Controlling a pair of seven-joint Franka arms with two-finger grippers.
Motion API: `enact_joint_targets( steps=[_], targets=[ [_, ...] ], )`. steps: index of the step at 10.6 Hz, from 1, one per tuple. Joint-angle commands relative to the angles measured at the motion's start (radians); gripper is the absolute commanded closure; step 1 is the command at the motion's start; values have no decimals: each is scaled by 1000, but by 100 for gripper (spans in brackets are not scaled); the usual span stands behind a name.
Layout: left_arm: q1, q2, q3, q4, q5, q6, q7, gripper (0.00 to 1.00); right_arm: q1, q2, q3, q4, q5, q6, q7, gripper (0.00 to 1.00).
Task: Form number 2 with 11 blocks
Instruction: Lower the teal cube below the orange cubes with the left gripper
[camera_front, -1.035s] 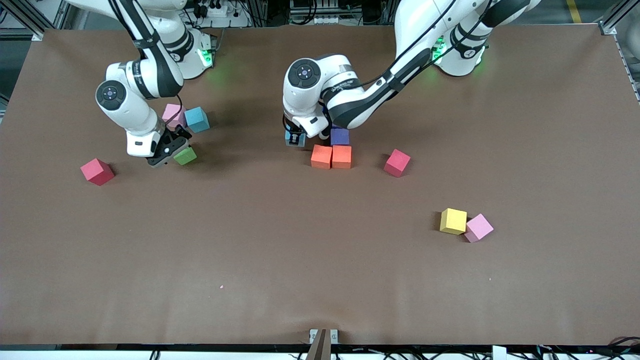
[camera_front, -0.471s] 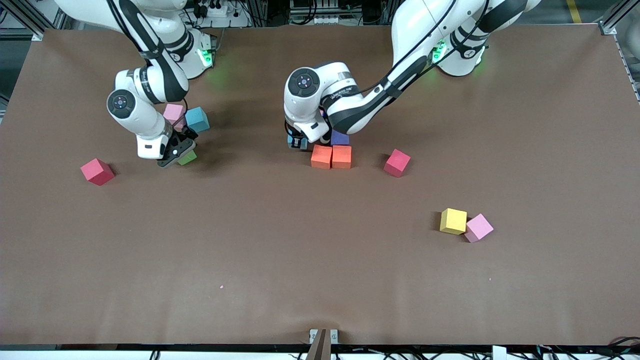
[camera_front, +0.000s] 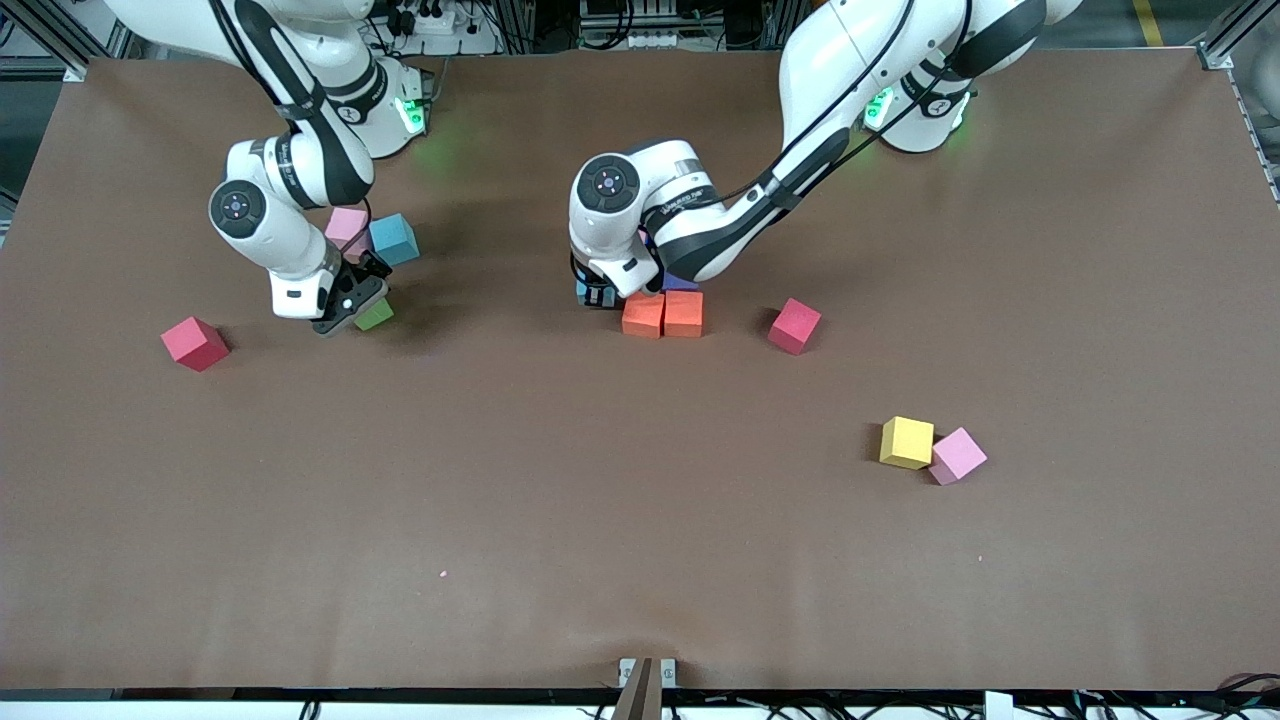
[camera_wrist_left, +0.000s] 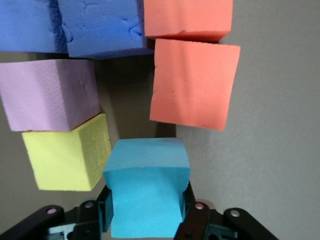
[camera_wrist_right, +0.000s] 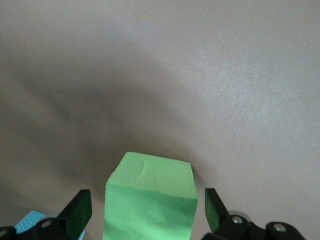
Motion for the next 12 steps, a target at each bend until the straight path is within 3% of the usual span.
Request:
enact_joint_targets(
  steps=[1, 5, 6, 8, 9, 12],
  targets=[
    [-18, 30, 18, 36, -14, 9, 8, 53, -24, 9, 6, -11, 0, 8, -18, 0],
    [-18, 44, 37, 42, -16, 15, 20, 53, -24, 30, 6, -11, 0, 10, -20, 3],
    [-18, 51, 40, 42, -16, 20, 23, 53, -22, 32, 6, -11, 0, 10, -20, 16],
    [-18, 53, 41, 44, -14, 35, 25, 53, -21, 30, 8, -9, -2, 10, -20, 31],
    [-19, 53, 41, 44, -14, 38, 25, 53, -18, 30, 8, -6, -2, 8, -18, 49],
    [-19, 57, 51, 44, -14, 44, 25, 53, 5, 24, 11, 18, -3, -13, -9, 60]
  ],
)
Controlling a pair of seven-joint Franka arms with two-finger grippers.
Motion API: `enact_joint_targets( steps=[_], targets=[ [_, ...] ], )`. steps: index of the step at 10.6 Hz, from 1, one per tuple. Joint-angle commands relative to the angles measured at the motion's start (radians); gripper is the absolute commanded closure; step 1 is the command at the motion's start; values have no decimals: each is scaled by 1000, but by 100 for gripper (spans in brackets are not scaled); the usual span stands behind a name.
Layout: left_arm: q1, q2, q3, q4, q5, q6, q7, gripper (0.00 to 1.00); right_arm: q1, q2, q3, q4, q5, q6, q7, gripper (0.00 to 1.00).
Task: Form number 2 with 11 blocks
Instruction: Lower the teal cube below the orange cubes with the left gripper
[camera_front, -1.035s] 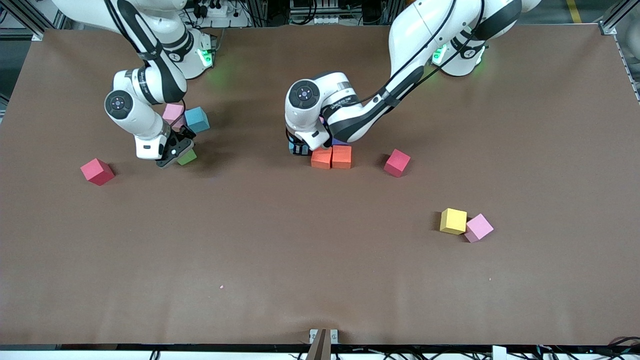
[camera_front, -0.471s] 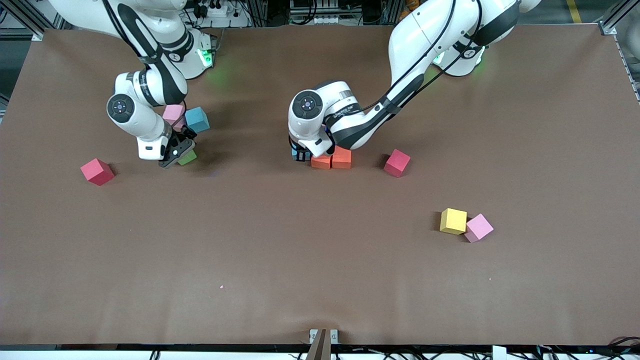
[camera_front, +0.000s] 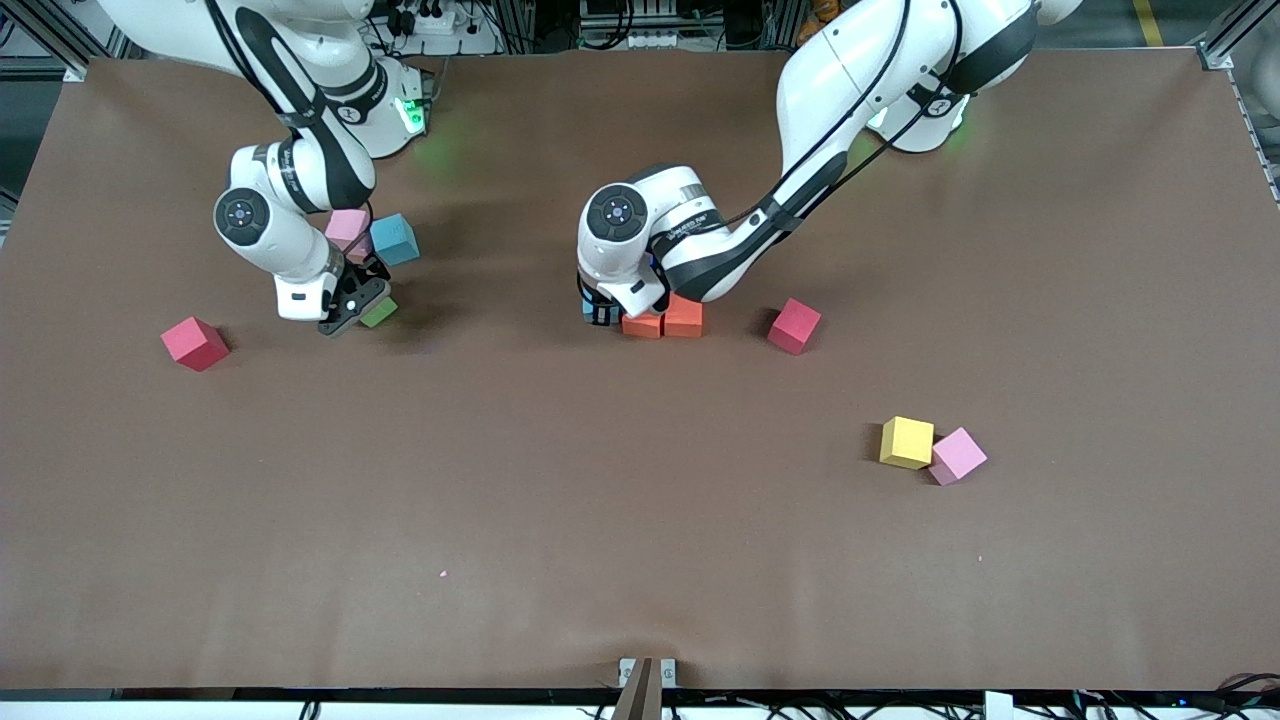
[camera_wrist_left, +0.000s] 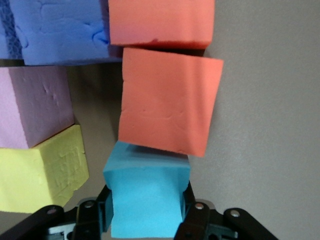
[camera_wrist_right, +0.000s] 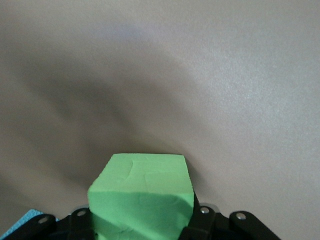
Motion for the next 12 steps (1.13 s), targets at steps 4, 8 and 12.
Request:
enact_joint_targets(
  steps=[4, 8, 12],
  targets=[
    [-20, 13, 28, 22, -11, 14, 17, 53, 6, -20, 15, 74, -6, -54, -23, 67],
    [-17, 13, 34, 22, -11, 24, 34, 52, 9, -17, 16, 108, -6, -54, -32, 67],
    [-20, 13, 53, 22, -13, 50, 37, 52, 19, -9, 16, 111, -8, -54, -48, 67]
  ],
)
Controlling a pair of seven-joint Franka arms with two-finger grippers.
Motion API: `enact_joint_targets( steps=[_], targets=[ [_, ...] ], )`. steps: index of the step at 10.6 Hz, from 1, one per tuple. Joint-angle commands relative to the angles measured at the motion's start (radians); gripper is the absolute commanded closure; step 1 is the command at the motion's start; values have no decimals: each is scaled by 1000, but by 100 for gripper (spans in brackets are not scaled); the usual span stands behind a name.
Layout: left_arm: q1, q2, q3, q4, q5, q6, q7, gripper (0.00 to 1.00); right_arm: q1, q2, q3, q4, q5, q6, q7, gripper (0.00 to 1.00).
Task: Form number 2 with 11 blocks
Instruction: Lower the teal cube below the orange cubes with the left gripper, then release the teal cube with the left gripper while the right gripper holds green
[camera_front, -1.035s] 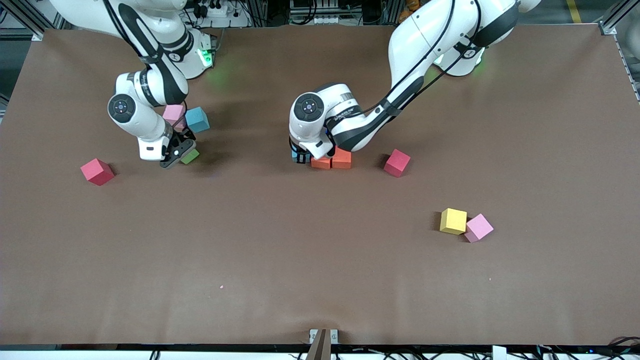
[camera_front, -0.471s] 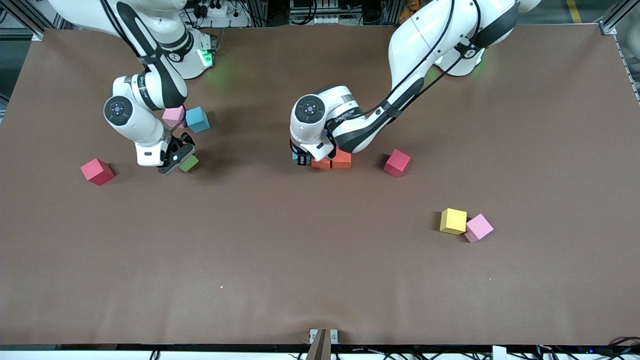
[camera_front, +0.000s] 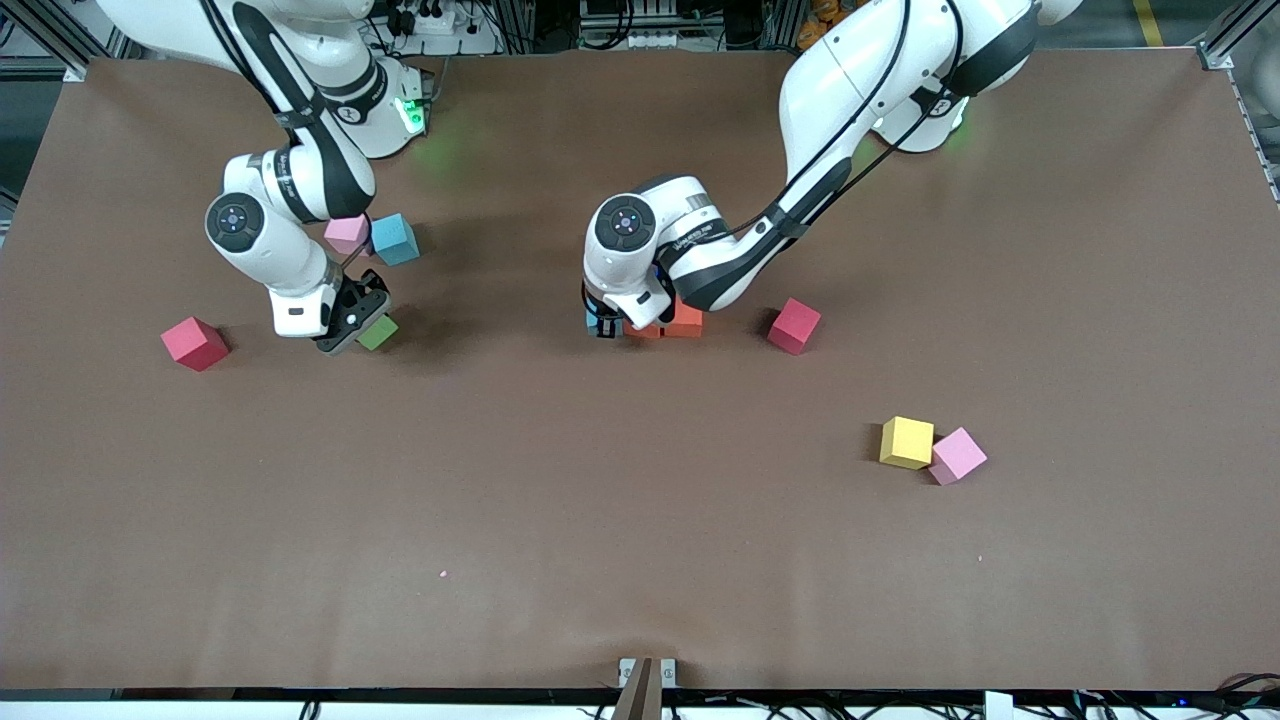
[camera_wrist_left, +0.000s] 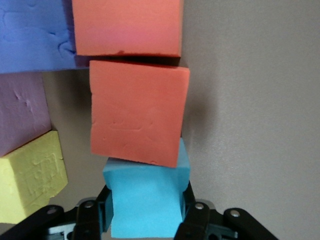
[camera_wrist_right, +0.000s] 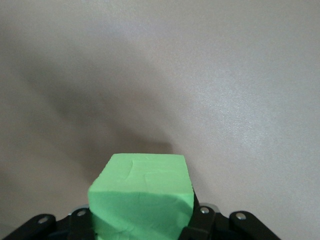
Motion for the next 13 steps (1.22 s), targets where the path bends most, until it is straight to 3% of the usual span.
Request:
enact_joint_targets(
  steps=[1, 13],
  targets=[
    [-18, 8, 25, 14, -13, 25, 26, 52, 1, -5, 1, 6, -7, -13, -9, 67],
    [-16, 28, 48, 34, -11, 28, 41, 52, 1, -3, 1, 11, -7, -15, -39, 67]
  ],
)
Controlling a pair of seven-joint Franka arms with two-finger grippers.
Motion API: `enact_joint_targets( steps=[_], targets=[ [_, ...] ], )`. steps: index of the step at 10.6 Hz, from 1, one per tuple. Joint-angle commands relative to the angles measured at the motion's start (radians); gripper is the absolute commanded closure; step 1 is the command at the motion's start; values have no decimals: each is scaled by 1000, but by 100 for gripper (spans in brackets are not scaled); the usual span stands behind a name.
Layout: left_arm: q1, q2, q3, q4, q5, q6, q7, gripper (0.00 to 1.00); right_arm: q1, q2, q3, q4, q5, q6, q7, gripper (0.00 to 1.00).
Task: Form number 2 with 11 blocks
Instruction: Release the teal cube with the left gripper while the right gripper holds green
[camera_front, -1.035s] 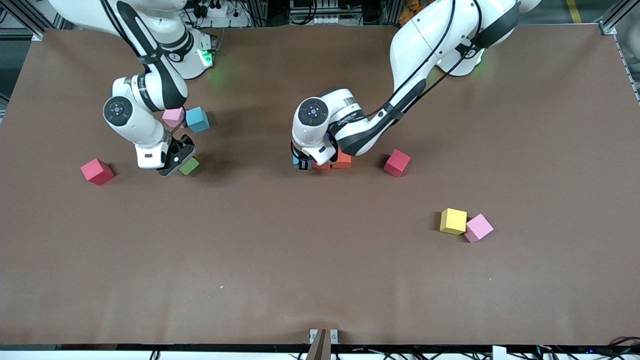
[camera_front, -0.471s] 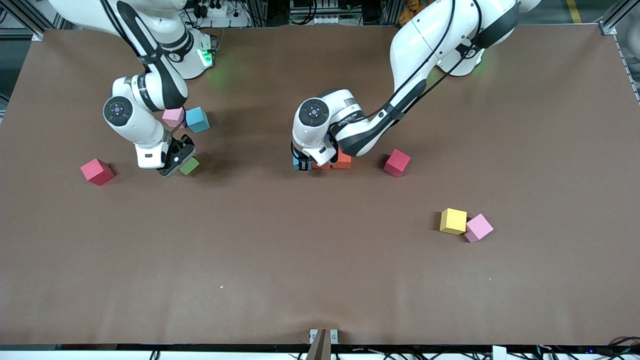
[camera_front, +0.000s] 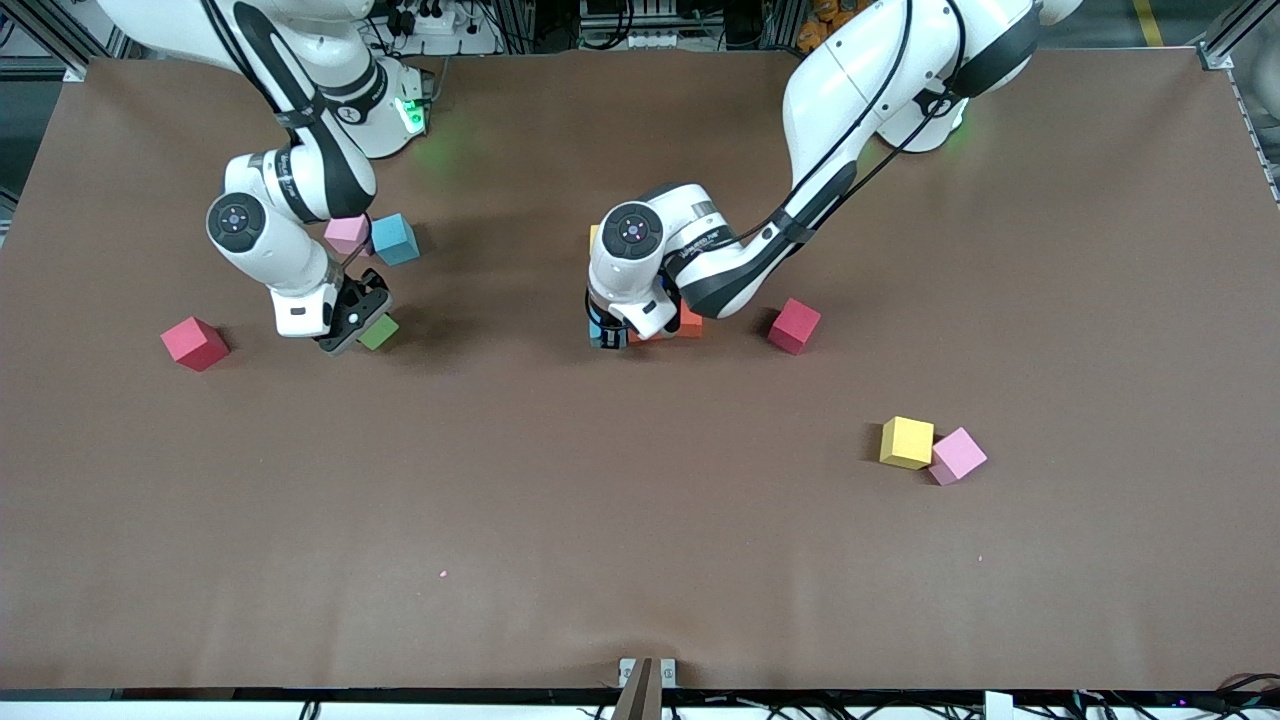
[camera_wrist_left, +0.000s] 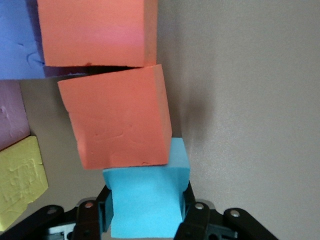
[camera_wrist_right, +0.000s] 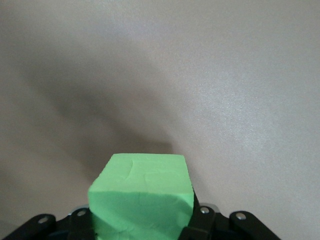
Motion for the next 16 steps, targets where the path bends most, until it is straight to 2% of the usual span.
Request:
enact_joint_targets(
  steps=[1, 3, 4, 5, 6, 12, 14, 16],
  targets=[
    [-16, 26, 21, 29, -11, 12, 23, 52, 0, -3, 1, 11, -7, -14, -14, 67],
    [-27, 26, 21, 38, -14, 12, 22, 51, 0, -2, 1, 11, -7, -12, -15, 67],
    [-31, 26, 21, 43, -14, 12, 22, 42, 0, 0, 1, 11, -7, -14, -15, 67],
    [-36, 26, 21, 43, -13, 12, 20, 9, 0, -2, 1, 11, -7, -12, -15, 67],
    [-48, 26, 21, 43, -11, 12, 25, 0, 0, 0, 1, 11, -7, -12, -15, 67],
    [-37, -26, 21, 43, 0, -8, 22, 0, -1, 3, 1, 13, -7, -12, -15, 67],
    [-31, -70, 21, 43, -2, -69, 19, 0, 5, 3, 3, 25, -2, -12, 0, 67],
    [1, -120, 21, 45, -2, -105, 22, 0, 55, 11, 3, 74, 7, -28, 44, 68]
  ],
)
